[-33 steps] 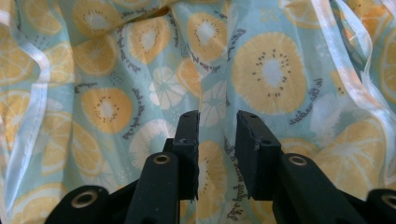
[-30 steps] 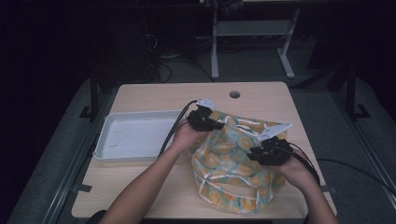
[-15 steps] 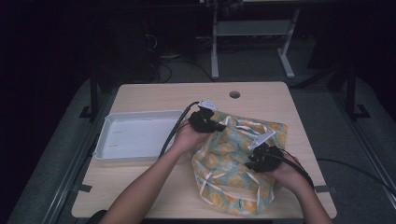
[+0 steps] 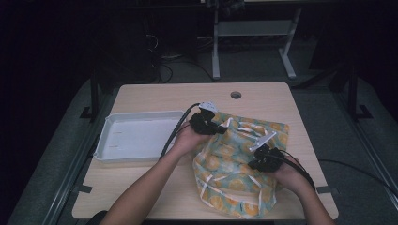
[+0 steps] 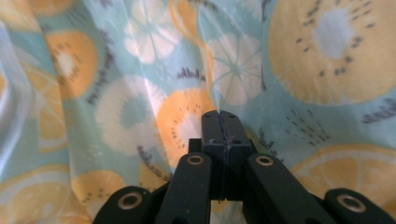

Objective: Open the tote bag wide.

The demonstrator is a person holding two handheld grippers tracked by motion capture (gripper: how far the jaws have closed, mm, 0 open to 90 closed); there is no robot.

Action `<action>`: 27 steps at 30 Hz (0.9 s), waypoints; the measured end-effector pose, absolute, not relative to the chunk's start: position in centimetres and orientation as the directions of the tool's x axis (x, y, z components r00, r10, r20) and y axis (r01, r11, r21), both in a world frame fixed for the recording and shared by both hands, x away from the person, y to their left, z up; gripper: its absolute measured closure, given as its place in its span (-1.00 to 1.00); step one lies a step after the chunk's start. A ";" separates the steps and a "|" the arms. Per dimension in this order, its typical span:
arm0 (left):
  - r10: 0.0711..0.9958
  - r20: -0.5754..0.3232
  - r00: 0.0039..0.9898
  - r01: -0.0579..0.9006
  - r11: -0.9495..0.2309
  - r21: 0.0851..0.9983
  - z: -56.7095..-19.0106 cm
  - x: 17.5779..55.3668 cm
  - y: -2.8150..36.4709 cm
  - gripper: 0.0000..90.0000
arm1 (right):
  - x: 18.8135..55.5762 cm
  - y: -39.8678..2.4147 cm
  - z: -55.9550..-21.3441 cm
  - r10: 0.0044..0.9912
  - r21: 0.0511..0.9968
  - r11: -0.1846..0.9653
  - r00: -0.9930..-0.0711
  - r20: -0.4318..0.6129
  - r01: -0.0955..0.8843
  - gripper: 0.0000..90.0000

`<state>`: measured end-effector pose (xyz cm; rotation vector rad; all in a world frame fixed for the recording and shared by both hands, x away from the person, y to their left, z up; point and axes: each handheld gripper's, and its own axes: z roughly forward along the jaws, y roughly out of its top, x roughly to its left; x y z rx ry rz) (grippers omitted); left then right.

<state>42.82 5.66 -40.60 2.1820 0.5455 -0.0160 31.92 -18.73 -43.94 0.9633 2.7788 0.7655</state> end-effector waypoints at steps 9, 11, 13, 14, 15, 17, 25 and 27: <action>0.360 -0.179 0.916 0.361 -0.543 0.758 -37.9 41.2 7.1 0.37 | 32.0 -20.1 -40.9 0.605 0.598 0.589 -0.787 0.119 0.543 1.00; 0.355 -0.173 0.919 0.352 -0.539 0.765 -37.4 40.7 7.4 0.28 | 32.2 -20.5 -40.2 0.604 0.633 0.551 -0.783 0.148 0.544 1.00; 0.351 -0.155 0.923 0.338 -0.551 0.763 -37.1 40.2 7.6 0.21 | 32.4 -20.8 -39.6 0.607 0.653 0.519 -0.776 0.173 0.551 1.00; 0.353 -0.142 0.925 0.330 -0.559 0.761 -37.0 40.0 7.6 0.18 | 32.6 -21.0 -39.3 0.608 0.663 0.513 -0.776 0.167 0.545 1.00; 0.353 -0.124 0.928 0.320 -0.578 0.751 -37.1 39.8 7.6 0.13 | 32.7 -21.1 -39.0 0.612 0.668 0.503 -0.772 0.172 0.548 1.00; 0.351 -0.118 0.929 0.317 -0.588 0.744 -37.3 39.8 7.6 0.06 | 33.0 -21.6 -38.4 0.616 0.694 0.474 -0.767 0.179 0.542 1.00; 0.342 -0.144 0.929 0.337 -0.616 0.712 -38.8 40.0 7.5 -0.13 | 34.3 -22.2 -37.1 0.638 0.730 0.404 -0.742 0.207 0.551 1.00; 0.341 -0.144 0.929 0.337 -0.621 0.708 -39.2 39.8 7.4 -0.18 | 34.6 -22.2 -36.9 0.642 0.732 0.401 -0.739 0.205 0.551 1.00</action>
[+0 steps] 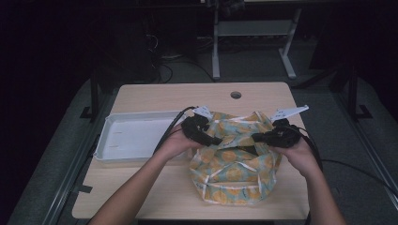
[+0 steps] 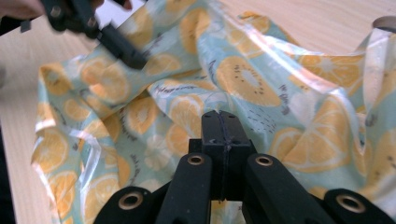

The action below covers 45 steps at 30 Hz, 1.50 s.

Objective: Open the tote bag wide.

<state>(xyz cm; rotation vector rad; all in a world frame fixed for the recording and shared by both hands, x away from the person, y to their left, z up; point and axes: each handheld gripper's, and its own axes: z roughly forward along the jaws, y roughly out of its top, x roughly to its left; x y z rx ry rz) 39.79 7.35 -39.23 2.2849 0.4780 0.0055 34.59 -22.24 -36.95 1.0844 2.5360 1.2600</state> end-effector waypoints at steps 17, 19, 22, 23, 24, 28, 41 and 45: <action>0.334 -0.040 0.942 0.274 -0.695 0.665 -40.7 39.5 5.8 0.84 | 35.5 -21.9 -35.8 0.654 0.728 0.423 -0.738 0.167 0.540 1.00; 0.348 -0.053 0.936 0.289 -0.675 0.679 -40.3 40.0 5.9 0.97 | 35.5 -22.1 -35.9 0.655 0.730 0.422 -0.738 0.164 0.537 1.00; 0.353 -0.052 0.934 0.290 -0.667 0.686 -39.5 40.9 6.1 0.98 | 35.5 -22.3 -35.9 0.661 0.729 0.418 -0.732 0.166 0.542 1.00; 0.362 -0.062 0.930 0.301 -0.655 0.693 -39.4 41.1 6.1 0.98 | 35.5 -22.3 -35.9 0.666 0.728 0.416 -0.727 0.164 0.545 1.00; 0.367 -0.077 0.927 0.313 -0.643 0.699 -39.3 41.2 6.1 0.99 | 35.6 -22.4 -36.0 0.667 0.728 0.418 -0.728 0.161 0.544 1.00; 0.362 -0.129 0.923 0.341 -0.614 0.712 -38.8 41.6 6.0 0.99 | 35.6 -22.5 -36.3 0.692 0.715 0.421 -0.708 0.144 0.558 1.00; 0.385 -0.149 0.911 0.368 -0.594 0.715 -38.3 41.7 5.6 0.99 | 33.3 -21.1 -35.4 0.699 0.714 0.472 -0.713 0.055 0.517 0.20; 0.387 -0.158 0.909 0.374 -0.584 0.720 -38.3 41.8 5.8 0.99 | 33.0 -21.0 -36.9 0.722 0.656 0.515 -0.692 0.015 0.552 0.10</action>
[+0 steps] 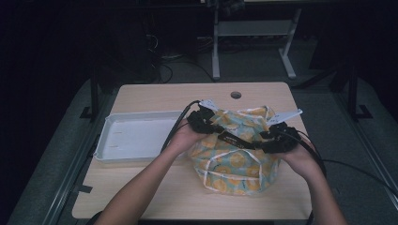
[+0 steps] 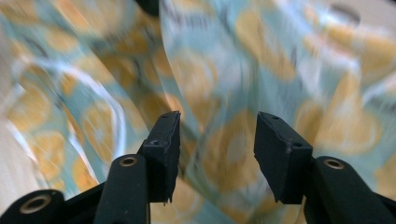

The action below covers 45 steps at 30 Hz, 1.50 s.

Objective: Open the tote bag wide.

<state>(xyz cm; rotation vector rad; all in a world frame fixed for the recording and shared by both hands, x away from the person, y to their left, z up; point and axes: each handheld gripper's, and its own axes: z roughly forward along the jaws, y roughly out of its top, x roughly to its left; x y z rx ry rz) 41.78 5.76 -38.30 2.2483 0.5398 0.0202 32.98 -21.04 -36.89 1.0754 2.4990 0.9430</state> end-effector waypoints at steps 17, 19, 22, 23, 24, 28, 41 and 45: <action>0.298 -0.212 0.931 0.354 -0.583 0.732 -37.2 38.5 7.6 0.99 | 31.6 -22.2 -38.6 0.675 0.615 0.531 -0.730 0.109 0.583 1.00; 0.289 -0.209 0.934 0.345 -0.585 0.734 -37.0 38.0 7.9 0.99 | 31.1 -22.0 -38.4 0.663 0.614 0.540 -0.741 0.111 0.575 1.00; 0.272 -0.219 0.937 0.341 -0.578 0.741 -36.7 37.0 8.5 0.99 | 30.4 -21.7 -38.1 0.642 0.616 0.553 -0.758 0.115 0.561 1.00; 0.267 -0.224 0.937 0.342 -0.573 0.745 -36.6 36.7 8.7 0.99 | 30.2 -21.6 -38.0 0.635 0.618 0.556 -0.764 0.116 0.556 1.00; 0.263 -0.229 0.937 0.342 -0.572 0.745 -36.5 36.4 8.9 0.99 | 29.9 -21.7 -37.9 0.629 0.623 0.555 -0.768 0.120 0.551 1.00; 0.238 -0.227 0.944 0.325 -0.573 0.752 -35.8 35.3 9.6 0.99 | 29.0 -21.6 -37.3 0.604 0.642 0.547 -0.785 0.142 0.537 1.00; 0.191 -0.204 0.960 0.276 -0.545 0.792 -32.5 32.8 11.6 0.99 | 26.2 -20.8 -34.5 0.521 0.704 0.551 -0.844 0.128 0.447 1.00; 0.220 -0.184 0.958 0.277 -0.545 0.791 -32.5 33.6 11.5 0.99 | 26.5 -20.9 -33.9 0.533 0.718 0.542 -0.839 0.108 0.437 1.00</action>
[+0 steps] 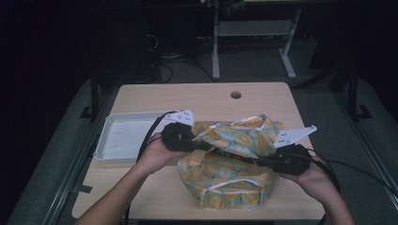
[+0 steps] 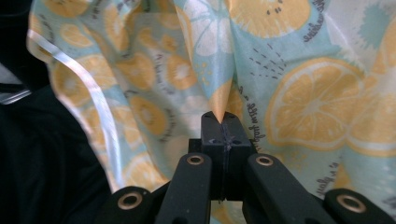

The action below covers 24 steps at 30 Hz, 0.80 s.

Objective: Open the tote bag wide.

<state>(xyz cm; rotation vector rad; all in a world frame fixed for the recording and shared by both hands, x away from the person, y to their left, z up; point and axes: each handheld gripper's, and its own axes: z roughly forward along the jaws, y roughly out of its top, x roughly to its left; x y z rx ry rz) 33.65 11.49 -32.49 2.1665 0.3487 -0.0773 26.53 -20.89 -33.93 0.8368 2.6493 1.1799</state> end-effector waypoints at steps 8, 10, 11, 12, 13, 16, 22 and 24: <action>0.319 -0.116 0.941 0.285 -0.556 0.781 -33.3 36.8 10.0 0.99 | 29.6 -21.1 -34.8 0.604 0.711 0.528 -0.794 0.070 0.464 1.00; 0.341 -0.101 0.935 0.288 -0.558 0.778 -33.6 37.5 9.6 0.99 | 30.3 -21.1 -35.0 0.616 0.708 0.531 -0.786 0.056 0.466 1.00; 0.348 -0.095 0.933 0.288 -0.561 0.776 -33.7 37.9 9.5 0.99 | 30.7 -21.2 -35.1 0.621 0.707 0.530 -0.782 0.054 0.469 1.00; 0.357 -0.090 0.930 0.291 -0.564 0.773 -33.8 38.2 9.3 0.99 | 31.0 -21.2 -35.2 0.628 0.708 0.526 -0.776 0.049 0.470 1.00; 0.366 -0.082 0.927 0.292 -0.567 0.771 -34.0 38.6 9.1 0.99 | 31.3 -21.2 -35.3 0.638 0.710 0.520 -0.769 0.047 0.475 1.00; 0.394 -0.069 0.916 0.307 -0.582 0.753 -34.5 39.6 8.7 0.99 | 32.2 -21.4 -35.6 0.654 0.709 0.515 -0.755 0.038 0.482 1.00; 0.439 -0.035 0.898 0.329 -0.614 0.718 -36.4 41.6 8.0 0.98 | 34.1 -21.5 -37.1 0.688 0.703 0.503 -0.725 0.025 0.502 1.00; 0.454 -0.018 0.891 0.334 -0.629 0.701 -37.0 42.2 7.8 0.98 | 34.6 -21.5 -37.7 0.700 0.691 0.504 -0.713 0.025 0.519 1.00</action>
